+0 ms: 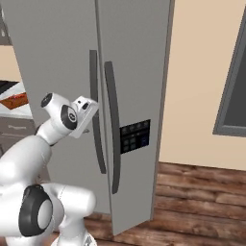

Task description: Retrieve a lemon from the fridge and place it on the cutting board with the fish.

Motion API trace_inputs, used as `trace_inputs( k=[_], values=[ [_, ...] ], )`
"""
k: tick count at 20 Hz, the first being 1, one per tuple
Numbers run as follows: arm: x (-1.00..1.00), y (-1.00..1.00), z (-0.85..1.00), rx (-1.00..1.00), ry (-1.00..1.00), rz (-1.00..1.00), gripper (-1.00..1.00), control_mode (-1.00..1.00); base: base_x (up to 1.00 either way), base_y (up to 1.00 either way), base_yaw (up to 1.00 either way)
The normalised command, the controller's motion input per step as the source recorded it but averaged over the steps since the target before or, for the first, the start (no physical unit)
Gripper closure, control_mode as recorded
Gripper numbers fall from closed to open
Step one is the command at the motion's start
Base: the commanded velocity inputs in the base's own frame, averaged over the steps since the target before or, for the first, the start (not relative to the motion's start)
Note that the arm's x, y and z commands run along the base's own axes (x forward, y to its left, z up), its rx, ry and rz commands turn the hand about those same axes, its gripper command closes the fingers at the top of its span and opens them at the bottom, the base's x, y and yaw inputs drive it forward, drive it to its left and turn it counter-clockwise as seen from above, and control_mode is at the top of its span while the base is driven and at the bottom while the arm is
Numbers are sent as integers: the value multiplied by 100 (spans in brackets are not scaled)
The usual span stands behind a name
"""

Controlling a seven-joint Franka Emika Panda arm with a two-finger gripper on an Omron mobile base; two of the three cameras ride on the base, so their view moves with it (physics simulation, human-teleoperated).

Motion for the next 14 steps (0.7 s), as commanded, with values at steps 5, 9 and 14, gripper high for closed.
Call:
trace_inputs(
  k=[5,9,14],
  values=[
    [0,-23,0,0,0,1,-100,-100,0,0,0],
    [0,-21,0,0,1,0,-100,-100,0,0,0],
    [-1,-16,0,0,0,0,-100,-100,0,0,0]
  ],
)
